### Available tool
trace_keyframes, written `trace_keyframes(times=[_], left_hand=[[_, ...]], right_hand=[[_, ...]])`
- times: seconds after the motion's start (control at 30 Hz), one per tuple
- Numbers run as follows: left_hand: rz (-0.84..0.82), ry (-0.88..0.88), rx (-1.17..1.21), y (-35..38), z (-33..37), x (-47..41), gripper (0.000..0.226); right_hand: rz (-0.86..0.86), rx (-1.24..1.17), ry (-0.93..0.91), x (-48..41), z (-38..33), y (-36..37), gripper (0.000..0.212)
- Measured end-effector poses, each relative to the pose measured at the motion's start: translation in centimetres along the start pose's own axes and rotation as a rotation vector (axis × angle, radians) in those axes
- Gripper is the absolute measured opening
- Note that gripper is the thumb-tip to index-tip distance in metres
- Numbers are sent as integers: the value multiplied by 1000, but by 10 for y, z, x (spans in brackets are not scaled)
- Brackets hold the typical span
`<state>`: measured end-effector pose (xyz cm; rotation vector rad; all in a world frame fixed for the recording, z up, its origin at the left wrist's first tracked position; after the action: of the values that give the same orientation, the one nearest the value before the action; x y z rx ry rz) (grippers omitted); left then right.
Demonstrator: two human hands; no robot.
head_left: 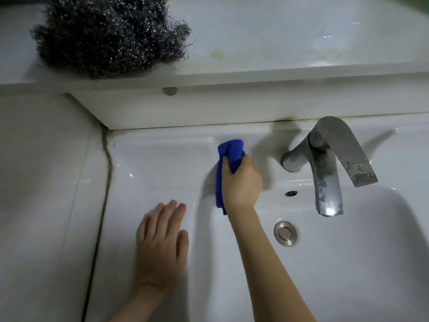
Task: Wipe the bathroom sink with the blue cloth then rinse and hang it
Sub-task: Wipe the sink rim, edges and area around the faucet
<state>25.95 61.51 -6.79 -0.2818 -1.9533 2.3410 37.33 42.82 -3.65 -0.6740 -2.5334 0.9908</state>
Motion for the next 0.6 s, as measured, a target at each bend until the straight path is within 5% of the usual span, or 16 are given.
trace_keyframes(times=[0.13,0.2,0.3,0.4,0.6], left_hand=[[-31,-9,-7,1,-1,0,54],[-15,-2,-8,2,-1,1,54],[3,-5,4,0,-1,0,54],[41,4,13,1,0,0,51],[38,-12,34,-1,1,0,51]], right_hand=[[-179,-770,285,5,-9,6,39],[-220,-908,300,6,-13,4,39],[-159,-699,119,10,-18,5,33],[-74,-57,-139,-3,8,-8,29],[134,301,-58,-33,49,-57,41]])
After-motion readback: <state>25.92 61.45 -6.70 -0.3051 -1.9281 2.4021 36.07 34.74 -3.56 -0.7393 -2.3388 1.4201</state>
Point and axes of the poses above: each hand's wrist, its own x-axis away from the middle knuckle, its own y-axis out of the palm, z = x × y, the point moved 2 cm from there along -x, towards the middle knuckle, and after that the axes turned 1 degree about y, right-handed, at the moved point
